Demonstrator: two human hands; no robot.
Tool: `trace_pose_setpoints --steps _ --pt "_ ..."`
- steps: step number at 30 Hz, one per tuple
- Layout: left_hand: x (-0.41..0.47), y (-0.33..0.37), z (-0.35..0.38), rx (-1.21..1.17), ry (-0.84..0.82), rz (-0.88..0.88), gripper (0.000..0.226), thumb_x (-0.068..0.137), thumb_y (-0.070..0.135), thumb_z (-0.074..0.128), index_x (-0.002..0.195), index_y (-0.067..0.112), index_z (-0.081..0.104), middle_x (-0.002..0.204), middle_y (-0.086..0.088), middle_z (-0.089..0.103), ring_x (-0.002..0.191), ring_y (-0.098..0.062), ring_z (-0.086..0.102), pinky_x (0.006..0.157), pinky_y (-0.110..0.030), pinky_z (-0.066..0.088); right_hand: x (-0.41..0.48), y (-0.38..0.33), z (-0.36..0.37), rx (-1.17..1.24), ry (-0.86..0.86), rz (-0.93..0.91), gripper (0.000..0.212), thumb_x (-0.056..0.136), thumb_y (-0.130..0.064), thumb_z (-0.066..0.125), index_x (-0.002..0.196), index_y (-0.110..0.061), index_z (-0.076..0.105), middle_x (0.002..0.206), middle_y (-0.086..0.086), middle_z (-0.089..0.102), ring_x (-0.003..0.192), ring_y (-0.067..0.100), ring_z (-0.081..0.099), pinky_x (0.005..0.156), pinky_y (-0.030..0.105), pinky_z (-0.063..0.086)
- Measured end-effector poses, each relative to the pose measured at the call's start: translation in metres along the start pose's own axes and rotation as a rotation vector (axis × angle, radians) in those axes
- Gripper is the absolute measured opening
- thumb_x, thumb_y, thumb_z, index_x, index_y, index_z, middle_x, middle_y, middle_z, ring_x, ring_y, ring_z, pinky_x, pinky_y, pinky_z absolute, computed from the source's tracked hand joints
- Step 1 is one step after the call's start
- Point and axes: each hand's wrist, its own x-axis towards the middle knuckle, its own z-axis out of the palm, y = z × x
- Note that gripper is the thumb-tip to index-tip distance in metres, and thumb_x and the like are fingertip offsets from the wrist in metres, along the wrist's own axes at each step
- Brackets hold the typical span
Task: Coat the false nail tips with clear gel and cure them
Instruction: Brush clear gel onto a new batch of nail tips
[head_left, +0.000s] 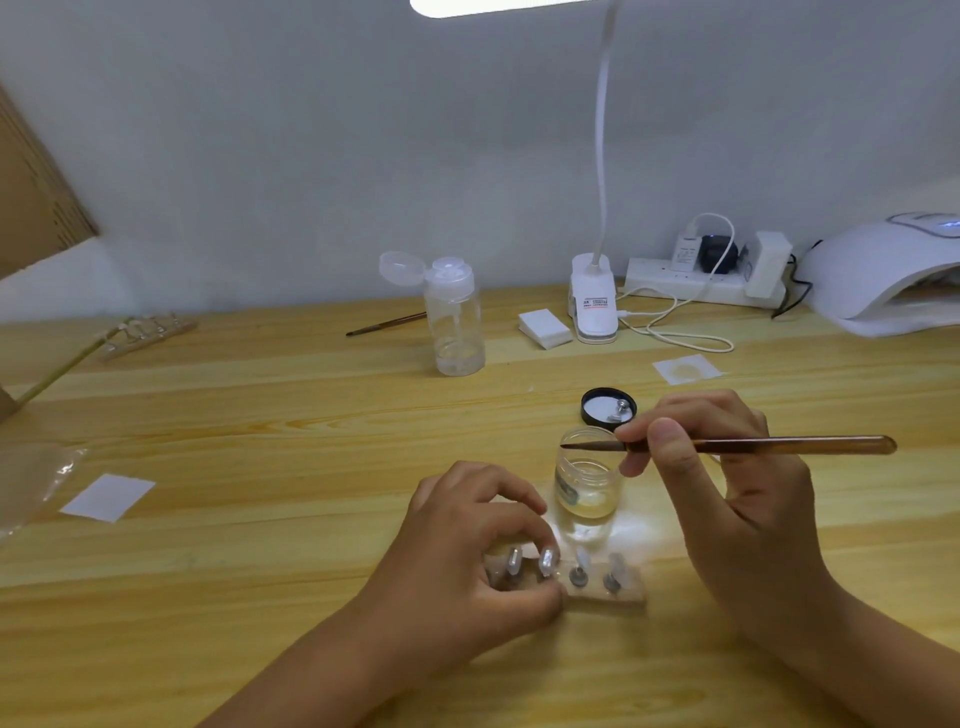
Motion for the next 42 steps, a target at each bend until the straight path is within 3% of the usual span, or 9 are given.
trace_pose_setpoints --steps 4,11,17,21,29,34,38,42 --pt "-0.004 -0.004 -0.009 0.058 0.006 -0.035 0.028 0.063 0.059 0.06 0.084 0.04 0.067 0.113 0.03 0.049 0.123 0.003 0.039 0.1 -0.01 0.016 0.004 0.0 -0.004 -0.007 0.021 0.02 0.023 0.095 -0.035 0.048 0.082 -0.03 0.067 0.084 -0.008 0.067 0.098 0.022 0.062 0.089 0.03 0.04" --pt "-0.006 0.004 -0.005 0.065 0.048 -0.038 0.029 0.062 0.062 0.062 0.086 0.046 0.064 0.114 0.032 0.046 0.126 0.001 0.035 0.1 -0.01 0.014 0.013 0.002 -0.007 -0.001 0.011 0.07 0.025 0.095 -0.038 0.05 0.082 -0.029 0.069 0.081 -0.014 0.067 0.098 0.013 0.061 0.088 0.018 0.04" --pt "-0.004 0.009 -0.001 0.043 0.128 0.007 0.016 0.068 0.053 0.069 0.077 0.04 0.07 0.114 0.03 0.049 0.13 0.004 0.032 0.109 -0.017 0.007 0.013 0.004 -0.003 -0.044 -0.029 0.076 0.026 0.097 -0.041 0.048 0.084 -0.029 0.067 0.087 -0.018 0.065 0.104 0.018 0.06 0.092 0.047 0.044" --pt "-0.004 0.01 0.0 0.023 0.145 0.001 0.01 0.069 0.049 0.069 0.074 0.041 0.072 0.112 0.03 0.051 0.13 0.01 0.029 0.115 -0.024 0.0 0.012 0.005 -0.002 -0.057 -0.044 0.055 0.024 0.097 -0.041 0.048 0.085 -0.032 0.066 0.092 -0.023 0.064 0.102 0.019 0.061 0.09 0.053 0.044" --pt "-0.004 0.011 -0.001 0.013 0.149 0.017 0.009 0.071 0.048 0.069 0.073 0.04 0.072 0.108 0.028 0.052 0.129 0.008 0.034 0.119 -0.04 0.004 0.011 0.007 -0.002 -0.093 -0.069 0.042 0.023 0.096 -0.041 0.046 0.087 -0.031 0.065 0.084 -0.021 0.064 0.098 0.014 0.059 0.086 0.044 0.043" --pt "-0.005 0.013 -0.001 0.157 0.174 0.145 0.016 0.079 0.046 0.061 0.074 0.036 0.072 0.1 0.021 0.056 0.121 -0.003 0.048 0.119 -0.053 0.014 0.009 0.009 -0.001 -0.186 -0.165 0.107 0.022 0.094 -0.045 0.042 0.085 -0.036 0.06 0.083 -0.021 0.06 0.099 0.015 0.052 0.088 0.019 0.034" --pt "-0.005 0.014 -0.001 0.166 0.187 0.188 0.015 0.081 0.042 0.061 0.076 0.035 0.072 0.093 0.019 0.06 0.112 -0.005 0.055 0.115 -0.058 0.022 0.008 0.009 0.001 -0.23 -0.208 0.076 0.023 0.094 -0.044 0.04 0.085 -0.032 0.058 0.098 -0.019 0.058 0.096 0.003 0.049 0.085 0.024 0.035" --pt "-0.006 0.014 0.0 0.113 0.219 0.222 0.007 0.08 0.034 0.069 0.077 0.027 0.071 0.085 0.019 0.07 0.102 0.002 0.063 0.115 -0.057 0.024 0.008 0.009 0.002 -0.241 -0.217 0.049 0.022 0.095 -0.039 0.041 0.084 -0.028 0.057 0.098 -0.016 0.056 0.094 -0.001 0.047 0.087 0.026 0.035"
